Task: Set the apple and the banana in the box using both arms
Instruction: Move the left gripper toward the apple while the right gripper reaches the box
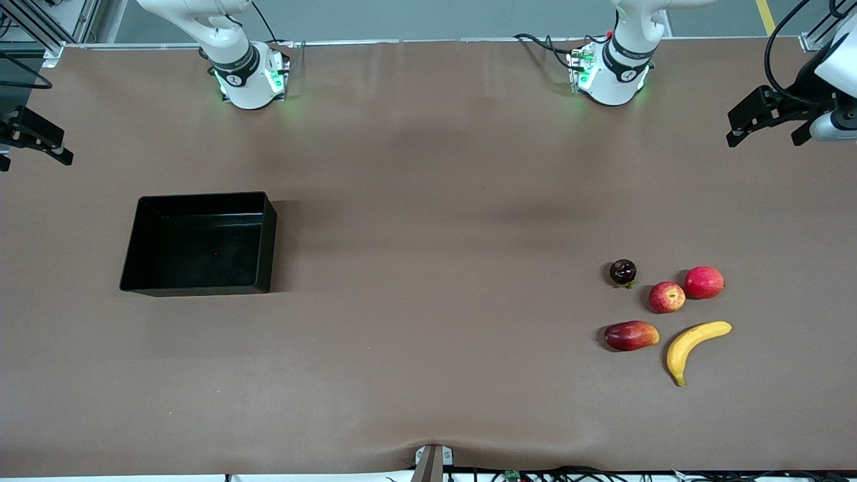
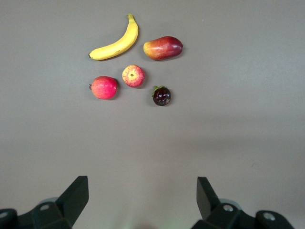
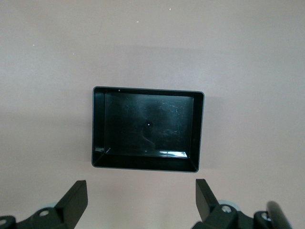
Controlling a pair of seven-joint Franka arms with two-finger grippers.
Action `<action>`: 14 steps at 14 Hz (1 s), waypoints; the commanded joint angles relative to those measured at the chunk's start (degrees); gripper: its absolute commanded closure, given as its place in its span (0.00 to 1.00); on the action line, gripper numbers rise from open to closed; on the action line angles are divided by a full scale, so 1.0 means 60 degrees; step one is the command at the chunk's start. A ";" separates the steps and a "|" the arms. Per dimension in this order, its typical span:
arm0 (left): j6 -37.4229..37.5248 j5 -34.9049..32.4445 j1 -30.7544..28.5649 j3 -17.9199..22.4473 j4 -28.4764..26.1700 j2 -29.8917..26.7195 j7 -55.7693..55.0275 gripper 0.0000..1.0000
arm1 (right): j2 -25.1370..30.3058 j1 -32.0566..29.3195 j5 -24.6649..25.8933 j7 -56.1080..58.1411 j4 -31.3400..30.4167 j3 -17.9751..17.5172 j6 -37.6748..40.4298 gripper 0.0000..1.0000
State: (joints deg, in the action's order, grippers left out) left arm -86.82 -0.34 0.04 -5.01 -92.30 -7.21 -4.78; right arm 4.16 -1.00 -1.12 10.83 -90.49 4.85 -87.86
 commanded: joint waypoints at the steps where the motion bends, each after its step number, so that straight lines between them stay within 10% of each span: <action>1: 0.0173 -0.0031 0.0037 0.0030 0.0295 0.0133 -0.0052 0.00 | -0.0077 0.0093 0.0055 -0.0120 0.0184 0.0055 0.0155 0.00; 14: -0.0910 -0.1189 -0.0138 0.0015 0.0721 0.2709 0.0197 0.00 | -0.0896 -0.0505 0.0245 -0.0018 0.0213 0.0143 0.0112 0.00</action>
State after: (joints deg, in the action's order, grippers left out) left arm -91.18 -6.23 -0.58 -4.70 -88.96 6.02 -4.37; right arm 1.27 -1.71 -0.70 10.82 -90.57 5.77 -87.56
